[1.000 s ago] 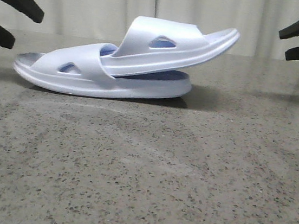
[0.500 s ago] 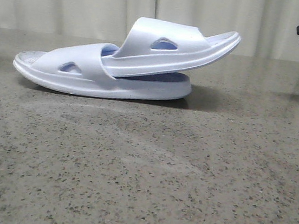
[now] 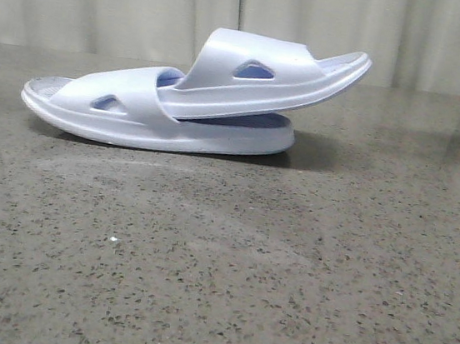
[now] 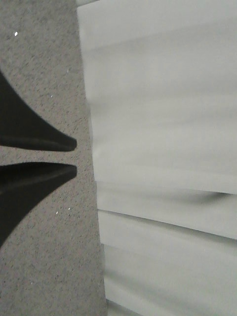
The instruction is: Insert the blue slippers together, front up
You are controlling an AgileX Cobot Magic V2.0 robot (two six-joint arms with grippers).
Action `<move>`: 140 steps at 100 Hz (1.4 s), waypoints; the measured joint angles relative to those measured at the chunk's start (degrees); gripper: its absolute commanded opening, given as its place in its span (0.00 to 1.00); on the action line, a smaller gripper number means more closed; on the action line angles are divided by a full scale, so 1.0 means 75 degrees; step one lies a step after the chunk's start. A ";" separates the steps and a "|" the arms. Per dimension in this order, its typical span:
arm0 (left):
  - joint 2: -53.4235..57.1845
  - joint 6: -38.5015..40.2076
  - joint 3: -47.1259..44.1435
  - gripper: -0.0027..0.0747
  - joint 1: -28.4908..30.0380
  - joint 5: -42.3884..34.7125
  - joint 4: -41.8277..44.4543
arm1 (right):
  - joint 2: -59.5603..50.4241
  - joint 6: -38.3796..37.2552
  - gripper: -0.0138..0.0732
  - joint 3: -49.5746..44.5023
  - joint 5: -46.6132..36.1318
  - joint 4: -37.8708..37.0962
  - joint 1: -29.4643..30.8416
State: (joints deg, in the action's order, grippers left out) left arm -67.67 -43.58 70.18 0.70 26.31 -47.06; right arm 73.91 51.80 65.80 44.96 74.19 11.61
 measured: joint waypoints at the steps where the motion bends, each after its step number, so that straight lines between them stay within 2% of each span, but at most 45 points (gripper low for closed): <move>1: 0.0033 0.0000 -0.0031 0.05 -0.0015 -0.0024 0.0032 | -0.0041 0.0001 0.05 0.0000 -0.0038 -0.0082 -0.0048; 28: 0.1438 -0.0012 -0.1226 0.05 -0.0097 -0.0839 0.0856 | -0.1372 0.0081 0.05 -0.0495 -0.1062 -0.1382 -0.0805; 59: 0.3408 -0.0012 -0.3678 0.05 -0.0630 -0.1316 0.1548 | -0.3625 0.0701 0.05 -0.3505 -0.2665 -0.1646 -0.1748; 88: 0.5251 -0.0012 -0.5684 0.05 -0.1707 -0.1505 0.1459 | -0.6314 0.0723 0.05 -0.5964 -0.2992 -0.1446 -0.1902; 107: 0.5869 -0.0012 -0.6178 0.05 -0.1971 -0.1578 0.1116 | -0.7319 0.0751 0.05 -0.6579 -0.3074 -0.1308 -0.1902; 140: 0.5883 -0.0012 -0.6218 0.05 -0.1989 -0.1815 0.0947 | -0.7374 0.0751 0.04 -0.6641 -0.3134 -0.1257 -0.1902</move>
State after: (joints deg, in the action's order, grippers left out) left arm -23.54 -43.67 23.55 -14.22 12.70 -39.95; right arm 18.60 57.43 15.99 21.46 64.76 -2.66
